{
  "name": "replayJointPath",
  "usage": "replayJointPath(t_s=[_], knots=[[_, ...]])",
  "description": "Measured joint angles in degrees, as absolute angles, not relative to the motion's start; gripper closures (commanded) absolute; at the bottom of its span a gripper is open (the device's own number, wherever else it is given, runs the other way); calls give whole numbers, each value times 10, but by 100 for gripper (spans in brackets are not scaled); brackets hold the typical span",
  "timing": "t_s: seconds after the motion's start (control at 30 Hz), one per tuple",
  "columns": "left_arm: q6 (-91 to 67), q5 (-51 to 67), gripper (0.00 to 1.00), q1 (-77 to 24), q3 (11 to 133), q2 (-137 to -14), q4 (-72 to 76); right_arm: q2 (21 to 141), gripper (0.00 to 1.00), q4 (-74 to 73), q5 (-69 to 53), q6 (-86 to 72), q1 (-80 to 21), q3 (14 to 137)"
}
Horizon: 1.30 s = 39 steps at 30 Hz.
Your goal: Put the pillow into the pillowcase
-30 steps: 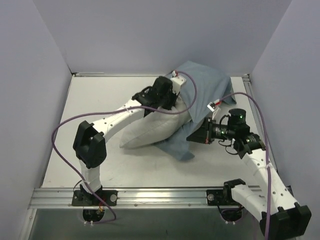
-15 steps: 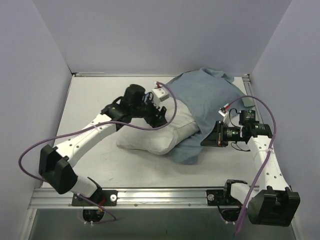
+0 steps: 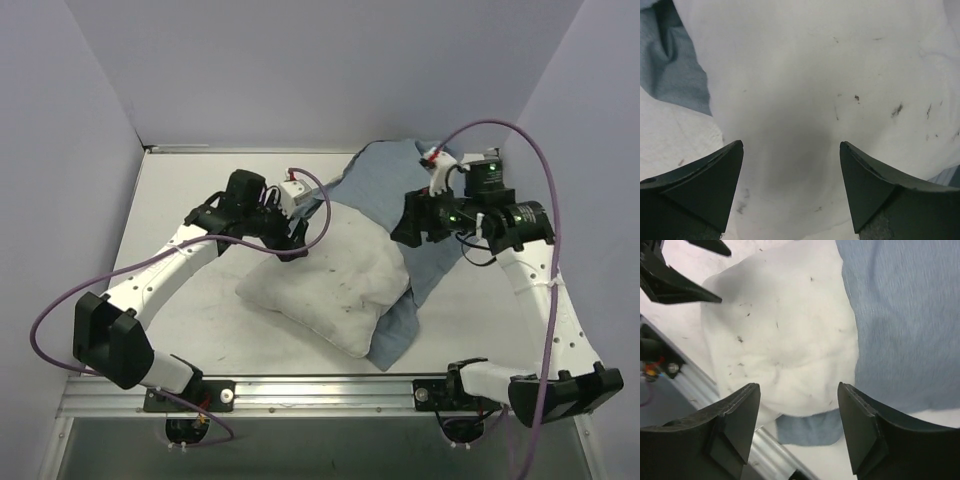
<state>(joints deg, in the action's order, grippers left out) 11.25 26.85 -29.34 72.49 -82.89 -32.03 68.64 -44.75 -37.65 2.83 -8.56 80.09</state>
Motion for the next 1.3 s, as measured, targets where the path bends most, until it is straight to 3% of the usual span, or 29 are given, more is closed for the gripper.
replayJointPath(t_s=[0.13,0.33,0.47,0.5,0.6,0.63,0.67,0.87,1.0,1.17,1.3], knots=[[61,256,15,-313,689,-829,-315,749,36,-392,-254,84,-196,834],[32,228,14,-332,679,-829,-308,895,44,-356,-112,154,-222,835],[31,214,18,-332,668,-829,-299,926,86,-335,-66,177,-227,834],[30,211,21,-332,664,-829,-297,927,90,-332,-63,182,-230,834],[24,205,52,-332,660,-835,-294,926,100,-332,-69,183,-244,837],[20,204,72,-332,660,-841,-291,926,100,-335,-77,183,-253,841],[15,204,100,-331,660,-849,-289,926,100,-342,-96,179,-263,846],[-47,241,100,-280,646,-877,-264,922,100,-390,-352,86,-370,919],[-107,242,100,-239,593,-809,-223,916,100,-390,-477,24,-351,902],[-160,257,100,-247,557,-744,-185,970,100,-401,-495,4,-238,854],[-180,265,100,-248,534,-728,-180,1018,100,-409,-494,7,-260,834]])
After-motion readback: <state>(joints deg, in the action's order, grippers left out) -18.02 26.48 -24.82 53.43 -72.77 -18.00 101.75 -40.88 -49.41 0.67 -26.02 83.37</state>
